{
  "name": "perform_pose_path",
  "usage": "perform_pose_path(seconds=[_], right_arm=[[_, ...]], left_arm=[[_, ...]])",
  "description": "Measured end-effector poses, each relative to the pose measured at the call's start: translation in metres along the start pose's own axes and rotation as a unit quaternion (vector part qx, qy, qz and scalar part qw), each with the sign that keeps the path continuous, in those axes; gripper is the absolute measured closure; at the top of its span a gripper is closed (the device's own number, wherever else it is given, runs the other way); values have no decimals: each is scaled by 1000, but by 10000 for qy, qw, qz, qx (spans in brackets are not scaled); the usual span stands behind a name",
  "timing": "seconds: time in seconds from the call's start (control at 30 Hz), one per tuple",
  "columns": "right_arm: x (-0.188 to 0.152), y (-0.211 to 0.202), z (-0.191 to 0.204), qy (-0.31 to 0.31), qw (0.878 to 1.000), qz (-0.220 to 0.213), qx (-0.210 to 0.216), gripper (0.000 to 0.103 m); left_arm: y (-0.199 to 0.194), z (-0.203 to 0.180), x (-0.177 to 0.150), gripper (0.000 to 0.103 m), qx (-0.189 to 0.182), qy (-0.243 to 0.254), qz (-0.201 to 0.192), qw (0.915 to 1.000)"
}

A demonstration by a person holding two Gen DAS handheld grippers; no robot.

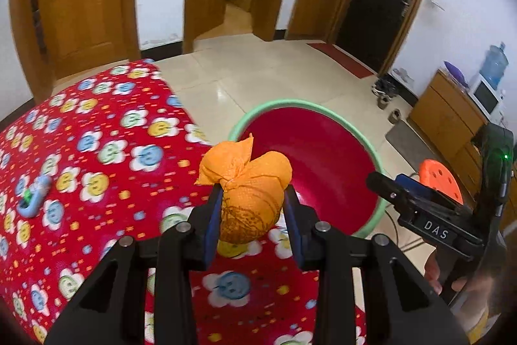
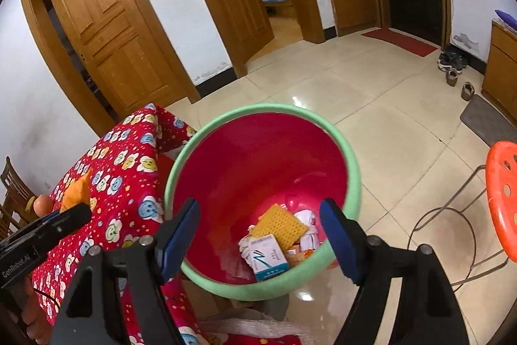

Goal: Collect trash
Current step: 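Open the left tool over the red bin to drop the orange bundle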

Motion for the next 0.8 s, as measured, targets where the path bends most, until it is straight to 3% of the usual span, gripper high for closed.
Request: perform_pose_path(seconds=[0.17,0.4,0.8], right_arm=[[-2,0,-14,133,9999,13,-82,25],[-4,1,-26,238,9996,27,-142,25],[-4,-5,-21,255,9997,2,-48,25]], left_arm=[[14,-20,-1,67,-222,111,83,9997],[20,-37,-1,45,-297,235,64,9993],[3,-11,3,43,65,115,-30,9999]])
Point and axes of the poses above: each gripper's, at about its wrist camera, not at the fingertips, and y roughly the way its jaws point, z to its left, x to its top, the point moved 9 cm from there along y, roughly the way its jaws point, and after that the axes turned 12 degrees about -z, right-handed, at the moved point
